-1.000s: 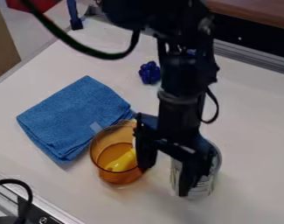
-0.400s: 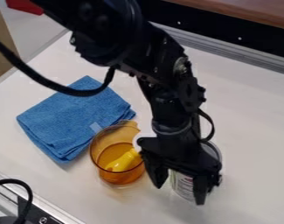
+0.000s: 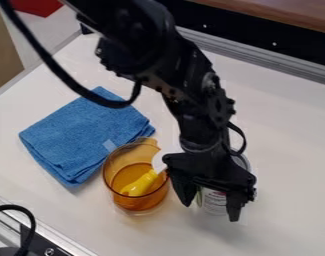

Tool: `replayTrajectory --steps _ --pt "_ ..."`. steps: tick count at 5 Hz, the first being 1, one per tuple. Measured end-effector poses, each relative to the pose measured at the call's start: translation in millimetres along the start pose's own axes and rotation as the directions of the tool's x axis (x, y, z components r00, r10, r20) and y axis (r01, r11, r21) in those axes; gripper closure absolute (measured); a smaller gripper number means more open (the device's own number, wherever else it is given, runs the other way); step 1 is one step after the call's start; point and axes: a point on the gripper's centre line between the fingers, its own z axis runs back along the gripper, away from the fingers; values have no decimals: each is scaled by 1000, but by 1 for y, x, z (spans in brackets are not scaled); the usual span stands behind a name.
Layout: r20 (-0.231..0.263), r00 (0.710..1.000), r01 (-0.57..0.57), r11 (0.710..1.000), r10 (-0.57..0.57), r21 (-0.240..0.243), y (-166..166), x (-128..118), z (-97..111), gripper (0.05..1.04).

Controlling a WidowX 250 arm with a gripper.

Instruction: Moved the can to the top right end of the table

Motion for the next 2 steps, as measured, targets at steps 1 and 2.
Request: replayTrajectory --steps 1,2 --pt "67 997 -49 999 47 24 0 18 -3 85" --pt "144 990 -12 999 6 39 -4 29 -5 85"
